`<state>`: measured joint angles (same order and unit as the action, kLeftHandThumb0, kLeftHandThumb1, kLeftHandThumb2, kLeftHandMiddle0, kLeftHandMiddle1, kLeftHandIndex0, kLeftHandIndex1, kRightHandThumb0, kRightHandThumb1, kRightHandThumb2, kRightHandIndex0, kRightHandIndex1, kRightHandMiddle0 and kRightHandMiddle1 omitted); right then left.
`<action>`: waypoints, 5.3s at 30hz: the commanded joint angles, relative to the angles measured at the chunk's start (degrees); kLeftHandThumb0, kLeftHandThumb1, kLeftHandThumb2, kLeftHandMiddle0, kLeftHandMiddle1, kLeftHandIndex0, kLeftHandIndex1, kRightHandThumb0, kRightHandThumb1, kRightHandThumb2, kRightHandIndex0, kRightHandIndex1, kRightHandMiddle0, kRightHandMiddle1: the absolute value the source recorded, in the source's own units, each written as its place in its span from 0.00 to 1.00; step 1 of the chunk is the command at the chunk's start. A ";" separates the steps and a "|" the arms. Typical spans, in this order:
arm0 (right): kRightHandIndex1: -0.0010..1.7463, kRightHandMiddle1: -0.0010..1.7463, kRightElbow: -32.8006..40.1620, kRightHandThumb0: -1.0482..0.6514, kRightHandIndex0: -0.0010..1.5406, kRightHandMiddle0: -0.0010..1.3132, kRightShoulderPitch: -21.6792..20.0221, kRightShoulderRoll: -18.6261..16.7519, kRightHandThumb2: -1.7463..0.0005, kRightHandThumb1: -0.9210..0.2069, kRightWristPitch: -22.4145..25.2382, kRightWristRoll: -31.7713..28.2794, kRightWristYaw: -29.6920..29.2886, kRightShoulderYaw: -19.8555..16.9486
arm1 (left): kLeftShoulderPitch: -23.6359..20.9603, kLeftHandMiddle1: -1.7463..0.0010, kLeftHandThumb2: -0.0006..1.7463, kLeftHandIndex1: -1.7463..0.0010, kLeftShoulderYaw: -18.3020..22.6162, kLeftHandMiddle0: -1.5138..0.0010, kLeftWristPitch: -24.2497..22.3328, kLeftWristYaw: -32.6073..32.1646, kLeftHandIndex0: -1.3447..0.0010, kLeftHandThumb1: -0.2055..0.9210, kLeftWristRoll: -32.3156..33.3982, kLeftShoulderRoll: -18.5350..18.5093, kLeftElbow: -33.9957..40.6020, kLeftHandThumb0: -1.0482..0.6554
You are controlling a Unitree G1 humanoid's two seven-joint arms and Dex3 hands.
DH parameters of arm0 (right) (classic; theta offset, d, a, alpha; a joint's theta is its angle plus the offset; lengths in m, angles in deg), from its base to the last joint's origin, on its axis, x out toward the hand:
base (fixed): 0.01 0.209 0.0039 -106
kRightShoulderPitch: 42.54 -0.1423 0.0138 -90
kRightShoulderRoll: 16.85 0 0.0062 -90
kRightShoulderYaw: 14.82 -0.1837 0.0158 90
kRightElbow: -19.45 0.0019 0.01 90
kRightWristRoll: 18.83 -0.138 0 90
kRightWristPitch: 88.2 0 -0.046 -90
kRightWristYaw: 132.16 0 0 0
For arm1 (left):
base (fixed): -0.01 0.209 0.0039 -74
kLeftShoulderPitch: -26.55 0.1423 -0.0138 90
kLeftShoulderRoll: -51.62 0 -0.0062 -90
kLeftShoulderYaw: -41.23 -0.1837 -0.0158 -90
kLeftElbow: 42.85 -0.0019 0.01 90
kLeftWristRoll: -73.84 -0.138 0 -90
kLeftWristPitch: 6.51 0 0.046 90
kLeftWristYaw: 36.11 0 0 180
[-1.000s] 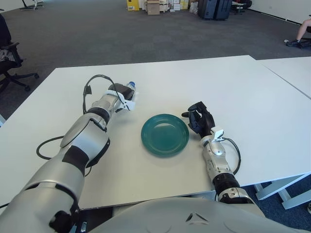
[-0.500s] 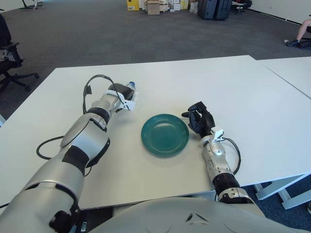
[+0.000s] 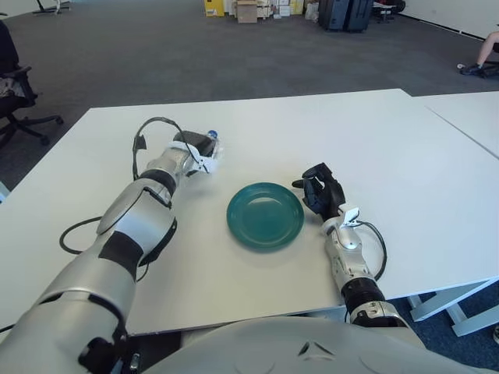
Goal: Put the bottle into the plate.
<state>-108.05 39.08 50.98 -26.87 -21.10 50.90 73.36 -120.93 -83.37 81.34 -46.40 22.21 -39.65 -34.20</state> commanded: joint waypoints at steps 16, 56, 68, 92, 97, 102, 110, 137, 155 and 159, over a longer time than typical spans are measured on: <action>0.67 0.98 -2.37 0.40 0.27 0.24 3.83 -1.54 0.57 0.16 1.73 0.23 -1.14 0.76 | -7.47 0.84 0.36 0.66 5.92 0.83 -3.34 -4.96 1.00 0.78 5.30 1.65 0.60 0.29; 0.69 0.98 -2.79 0.40 0.26 0.25 4.22 -0.50 0.58 0.15 2.38 -0.77 0.65 0.05 | 1.78 0.75 0.34 0.64 8.50 0.81 -5.91 -2.35 1.00 0.82 7.42 5.19 0.38 0.29; 0.69 0.98 -2.68 0.40 0.27 0.25 5.86 0.14 0.58 0.16 1.10 -2.03 2.09 -1.24 | 5.18 0.74 0.32 0.61 9.39 0.86 -10.23 -1.52 1.00 0.88 8.05 5.58 0.38 0.25; 0.65 0.99 -0.76 0.40 0.30 0.24 7.67 0.58 0.56 0.17 0.74 0.41 -0.55 -0.26 | 8.09 0.99 0.32 0.81 9.63 0.95 -9.94 0.71 1.00 1.00 8.17 6.48 0.36 0.23; 0.65 0.99 -0.99 0.40 0.30 0.25 7.52 0.53 0.55 0.18 0.62 0.93 -1.11 -0.15 | 7.75 0.99 0.35 0.81 8.99 0.95 -10.94 2.29 1.00 1.00 7.70 6.24 0.25 0.22; 0.64 0.99 -1.08 0.40 0.30 0.25 7.33 0.43 0.55 0.18 0.84 1.17 -1.53 -0.02 | 7.63 0.99 0.39 0.74 9.09 0.94 -13.15 5.51 1.00 1.00 7.96 6.53 0.15 0.24; 0.64 0.99 -0.74 0.40 0.30 0.25 7.15 0.22 0.55 0.18 1.89 1.37 -2.16 0.34 | 8.48 0.93 0.42 0.08 14.05 0.75 -18.64 9.90 0.81 0.88 12.91 8.26 0.39 0.38; 0.65 0.99 -2.18 0.40 0.30 0.25 5.43 0.17 0.54 0.19 2.47 0.20 -1.10 -0.14 | 12.75 0.32 0.57 0.00 14.33 0.74 -15.16 12.82 0.69 0.68 11.25 6.45 0.15 0.38; 0.65 1.00 -2.87 0.40 0.29 0.25 4.55 0.42 0.54 0.19 2.56 -0.01 -0.95 -0.51 | 12.55 0.32 0.57 0.00 14.60 0.74 -15.17 12.93 0.69 0.68 10.91 6.55 0.15 0.38; 0.65 1.00 -2.78 0.40 0.29 0.25 4.54 0.47 0.54 0.19 2.61 -0.04 -0.86 -0.60 | 12.51 0.32 0.57 0.00 14.60 0.74 -15.19 12.94 0.69 0.68 10.91 6.58 0.15 0.38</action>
<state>-107.48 40.96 51.03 -26.55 -20.27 49.84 73.51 -112.28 -68.88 66.49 -37.85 32.85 -34.53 -31.73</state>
